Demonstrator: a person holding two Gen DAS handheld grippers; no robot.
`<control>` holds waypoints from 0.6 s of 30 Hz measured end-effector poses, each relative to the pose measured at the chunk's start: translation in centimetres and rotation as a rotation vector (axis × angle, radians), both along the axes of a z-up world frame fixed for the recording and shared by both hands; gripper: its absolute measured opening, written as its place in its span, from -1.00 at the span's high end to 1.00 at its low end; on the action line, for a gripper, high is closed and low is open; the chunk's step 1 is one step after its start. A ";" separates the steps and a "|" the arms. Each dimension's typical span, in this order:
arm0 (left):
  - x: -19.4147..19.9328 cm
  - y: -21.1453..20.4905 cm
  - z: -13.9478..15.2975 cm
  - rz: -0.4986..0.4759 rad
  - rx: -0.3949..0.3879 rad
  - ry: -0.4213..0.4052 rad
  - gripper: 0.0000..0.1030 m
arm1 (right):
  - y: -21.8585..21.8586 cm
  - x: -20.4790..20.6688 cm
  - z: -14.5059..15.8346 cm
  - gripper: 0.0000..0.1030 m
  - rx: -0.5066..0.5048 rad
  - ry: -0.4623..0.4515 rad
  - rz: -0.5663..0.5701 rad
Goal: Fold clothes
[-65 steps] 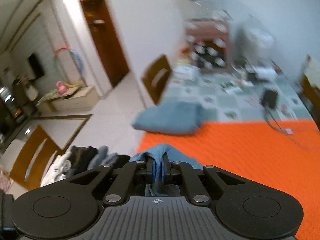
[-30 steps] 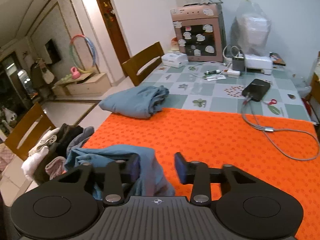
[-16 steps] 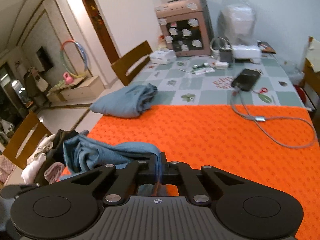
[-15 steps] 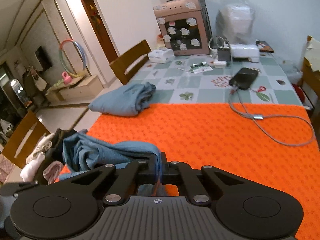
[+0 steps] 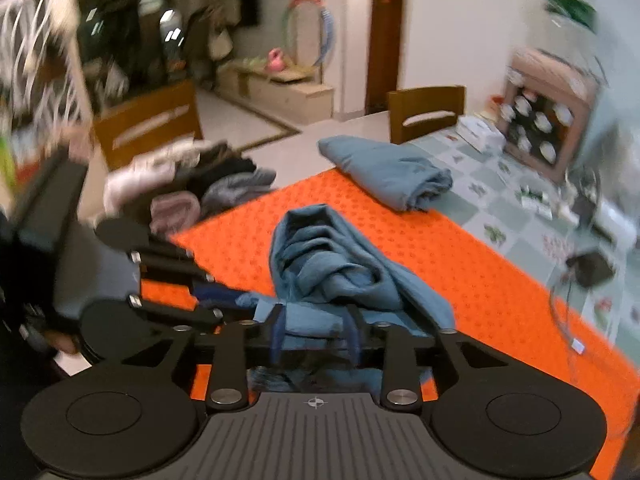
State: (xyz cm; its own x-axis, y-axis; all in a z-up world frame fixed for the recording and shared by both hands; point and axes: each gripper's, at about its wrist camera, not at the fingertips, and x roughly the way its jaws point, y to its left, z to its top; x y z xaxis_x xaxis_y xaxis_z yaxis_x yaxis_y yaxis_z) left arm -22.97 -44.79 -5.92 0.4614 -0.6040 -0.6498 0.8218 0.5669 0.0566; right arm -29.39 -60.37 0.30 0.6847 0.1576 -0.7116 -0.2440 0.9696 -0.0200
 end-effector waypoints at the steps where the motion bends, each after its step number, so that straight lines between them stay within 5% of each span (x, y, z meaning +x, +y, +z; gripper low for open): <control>1: 0.0 0.1 0.0 0.000 -0.001 0.001 0.80 | 0.6 0.3 -0.2 0.14 -0.028 0.007 0.024; 8: 0.4 0.3 0.1 0.006 -0.011 0.008 0.80 | 1.7 2.6 -2.0 0.08 -0.121 0.076 0.140; 9: 0.5 0.5 0.2 0.009 -0.016 0.006 0.80 | 1.5 2.9 -2.3 0.18 -0.123 0.087 0.140; 12: 0.9 0.9 0.6 0.029 -0.031 -0.001 0.81 | 0.7 3.7 -2.5 0.95 -0.124 0.097 0.102; 18: 2.4 2.0 1.8 0.093 -0.056 0.005 0.82 | -1.7 4.2 -1.0 0.95 -0.117 0.061 -0.017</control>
